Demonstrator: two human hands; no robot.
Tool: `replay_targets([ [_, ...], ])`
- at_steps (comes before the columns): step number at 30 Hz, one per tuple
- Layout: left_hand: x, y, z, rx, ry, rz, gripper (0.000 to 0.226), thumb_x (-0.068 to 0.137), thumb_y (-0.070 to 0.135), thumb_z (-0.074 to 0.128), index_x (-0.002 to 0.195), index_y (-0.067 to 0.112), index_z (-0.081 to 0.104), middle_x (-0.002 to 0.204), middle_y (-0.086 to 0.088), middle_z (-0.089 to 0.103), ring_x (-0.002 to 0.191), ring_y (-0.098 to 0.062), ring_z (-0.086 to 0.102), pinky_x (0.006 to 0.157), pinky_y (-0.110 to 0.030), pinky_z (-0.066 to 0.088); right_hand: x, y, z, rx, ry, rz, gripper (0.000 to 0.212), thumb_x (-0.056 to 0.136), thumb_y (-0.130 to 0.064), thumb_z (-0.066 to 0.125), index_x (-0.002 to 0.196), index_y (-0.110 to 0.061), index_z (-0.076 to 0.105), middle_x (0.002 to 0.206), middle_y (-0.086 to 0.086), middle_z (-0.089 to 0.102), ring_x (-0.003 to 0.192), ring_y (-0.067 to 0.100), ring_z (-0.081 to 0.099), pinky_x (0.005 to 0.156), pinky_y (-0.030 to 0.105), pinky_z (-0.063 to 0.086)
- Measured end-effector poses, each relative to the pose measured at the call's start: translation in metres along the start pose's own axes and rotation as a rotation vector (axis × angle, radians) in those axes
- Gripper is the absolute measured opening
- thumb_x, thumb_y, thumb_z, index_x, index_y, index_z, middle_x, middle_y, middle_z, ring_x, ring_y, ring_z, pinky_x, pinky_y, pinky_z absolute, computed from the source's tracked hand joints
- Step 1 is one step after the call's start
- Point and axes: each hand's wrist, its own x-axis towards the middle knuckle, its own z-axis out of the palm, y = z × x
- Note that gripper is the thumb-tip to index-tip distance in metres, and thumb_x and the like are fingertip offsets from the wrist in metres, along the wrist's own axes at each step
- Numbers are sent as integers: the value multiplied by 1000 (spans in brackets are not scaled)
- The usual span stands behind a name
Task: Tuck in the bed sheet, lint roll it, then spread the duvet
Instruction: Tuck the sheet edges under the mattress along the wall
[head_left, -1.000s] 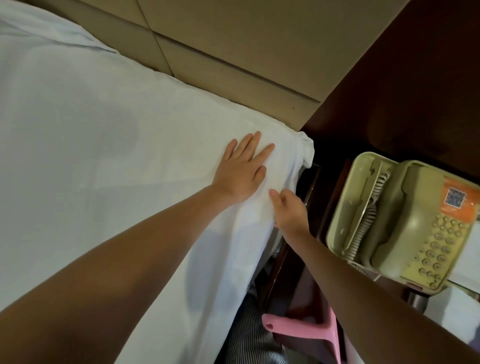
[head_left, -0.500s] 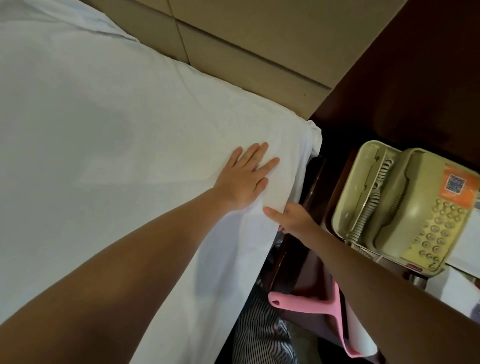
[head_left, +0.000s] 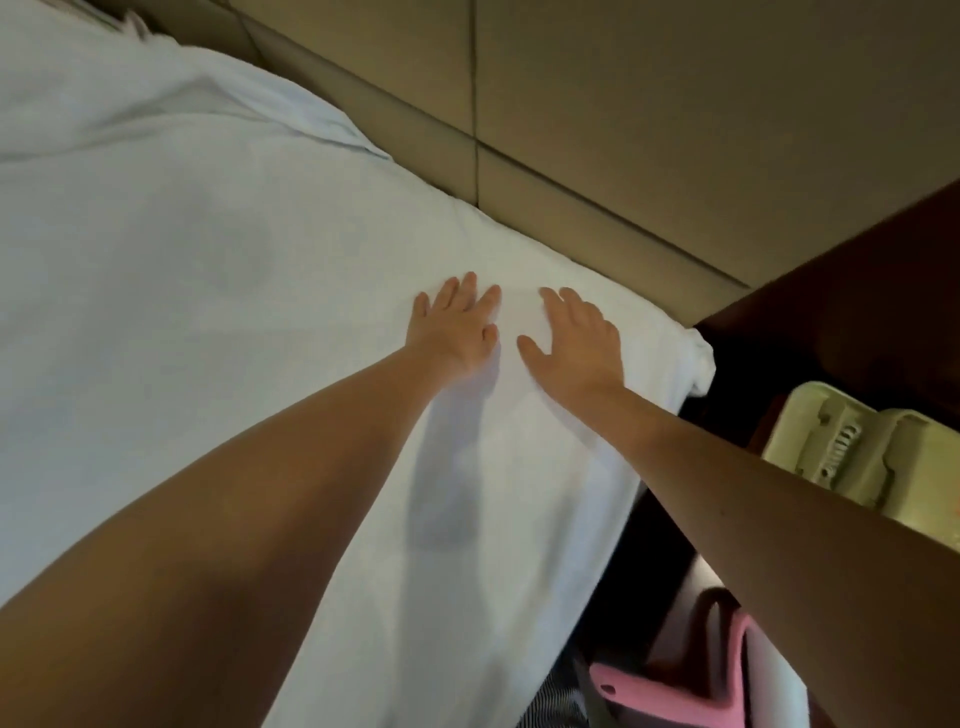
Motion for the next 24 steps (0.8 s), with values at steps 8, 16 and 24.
replay_targets([
  [8, 67, -144, -62, -81, 81, -302, 56, 101, 34, 19, 151, 16, 1, 159, -5, -3, 146, -21, 0, 116, -43, 5, 127, -118, 22, -153, -200, -229, 59, 101, -41, 25, 151, -26, -2, 159, -1, -5, 146, 17, -4, 117, 37, -5],
  [16, 158, -243, -109, 84, 58, -321, 61, 99, 40, 29, 151, 18, 7, 158, -5, 0, 145, -26, -6, 115, -49, -2, 261, -209, 55, -140, -70, -343, 57, 99, -45, 25, 149, -18, 16, 153, 5, 25, 141, 21, 19, 115, 34, 6],
  [24, 181, -260, -101, 121, 141, -203, 64, 97, 46, 33, 150, 20, 8, 158, -3, 0, 145, -25, -9, 113, -52, -6, 273, -208, 90, -104, 266, -367, 67, 86, -48, 19, 131, -10, 52, 122, 13, 60, 114, 31, 53, 103, 41, 31],
])
